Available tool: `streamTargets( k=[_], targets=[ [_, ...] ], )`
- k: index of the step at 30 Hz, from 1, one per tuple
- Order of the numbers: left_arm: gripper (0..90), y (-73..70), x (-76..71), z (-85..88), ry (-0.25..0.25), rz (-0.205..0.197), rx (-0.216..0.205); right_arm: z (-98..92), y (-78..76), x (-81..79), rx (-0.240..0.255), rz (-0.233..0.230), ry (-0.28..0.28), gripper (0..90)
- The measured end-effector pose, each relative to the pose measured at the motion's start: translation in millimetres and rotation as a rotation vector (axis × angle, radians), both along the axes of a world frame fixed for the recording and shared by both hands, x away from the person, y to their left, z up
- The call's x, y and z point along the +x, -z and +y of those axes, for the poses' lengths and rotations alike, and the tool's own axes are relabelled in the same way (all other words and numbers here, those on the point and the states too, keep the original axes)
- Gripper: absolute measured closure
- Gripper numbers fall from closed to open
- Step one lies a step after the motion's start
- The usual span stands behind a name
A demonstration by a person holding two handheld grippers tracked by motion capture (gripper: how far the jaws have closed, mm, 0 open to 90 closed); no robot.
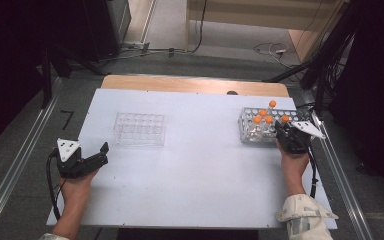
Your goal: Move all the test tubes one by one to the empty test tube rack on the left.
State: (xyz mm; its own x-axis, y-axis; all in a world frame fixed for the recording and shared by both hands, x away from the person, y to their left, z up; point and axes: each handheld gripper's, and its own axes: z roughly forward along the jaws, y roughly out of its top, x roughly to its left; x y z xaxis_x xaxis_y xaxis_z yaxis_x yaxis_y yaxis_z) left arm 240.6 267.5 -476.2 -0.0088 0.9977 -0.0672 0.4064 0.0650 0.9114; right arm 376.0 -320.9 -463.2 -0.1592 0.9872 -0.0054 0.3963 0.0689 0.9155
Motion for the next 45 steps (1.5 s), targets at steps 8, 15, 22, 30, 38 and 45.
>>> streamTargets(
  k=[8,15,22,30,38,45],
  targets=[
    [8.7,1.3,0.1,1.6,-0.022,0.007,-0.002,-4.4,-23.6,-10.7,0.052,-0.088,0.005,71.7],
    [8.6,-0.5,-1.2,-0.1,-0.018,0.002,0.003,-2.8,-35.3,-19.3,0.067,-0.104,0.002,71.7],
    [8.6,-1.1,-0.9,-3.3,0.003,0.001,0.013,3.2,-43.4,-33.1,0.046,-0.126,-0.040,71.7],
    [8.6,-6.0,-3.8,-7.6,0.006,-0.014,0.021,13.9,-47.4,-50.7,0.041,-0.108,-0.086,71.8],
    [8.5,-13.0,-0.8,-28.0,0.090,-0.003,-0.011,32.1,-40.0,-66.4,0.044,-0.065,-0.153,71.8],
    [8.5,-17.0,6.3,-56.1,0.194,0.005,-0.008,56.5,-36.9,-71.2,0.037,-0.052,-0.229,71.8]
  ],
)
